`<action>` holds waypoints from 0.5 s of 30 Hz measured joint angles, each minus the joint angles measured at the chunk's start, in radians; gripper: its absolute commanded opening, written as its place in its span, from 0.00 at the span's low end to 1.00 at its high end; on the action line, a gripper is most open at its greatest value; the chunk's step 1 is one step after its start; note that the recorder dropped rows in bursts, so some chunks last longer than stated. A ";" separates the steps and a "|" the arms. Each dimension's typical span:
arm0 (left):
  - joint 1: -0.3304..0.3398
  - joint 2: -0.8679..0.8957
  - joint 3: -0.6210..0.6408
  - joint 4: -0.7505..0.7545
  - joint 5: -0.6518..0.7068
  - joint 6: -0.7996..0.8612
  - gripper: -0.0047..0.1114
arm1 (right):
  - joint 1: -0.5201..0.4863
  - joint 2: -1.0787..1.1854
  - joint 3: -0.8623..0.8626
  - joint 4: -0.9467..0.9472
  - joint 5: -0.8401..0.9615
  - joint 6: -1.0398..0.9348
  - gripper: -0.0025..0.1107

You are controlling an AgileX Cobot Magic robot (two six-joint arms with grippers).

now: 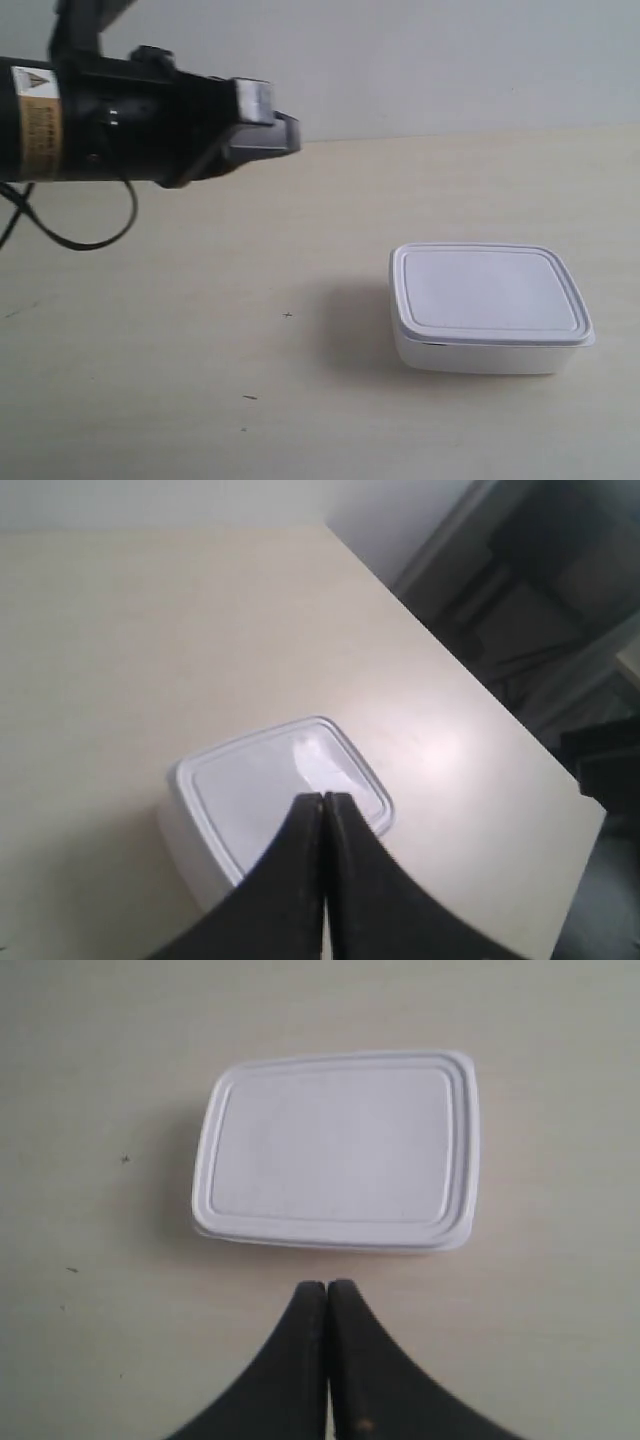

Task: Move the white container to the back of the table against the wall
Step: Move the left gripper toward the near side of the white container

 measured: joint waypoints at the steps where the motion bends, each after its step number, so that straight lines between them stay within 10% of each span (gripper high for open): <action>1: -0.021 0.031 -0.021 0.008 -0.002 -0.006 0.04 | 0.000 0.018 0.000 0.004 0.010 -0.002 0.02; 15: -0.280 0.316 -0.118 0.024 -0.006 -0.015 0.04 | 0.000 0.069 0.040 0.034 0.055 -0.028 0.02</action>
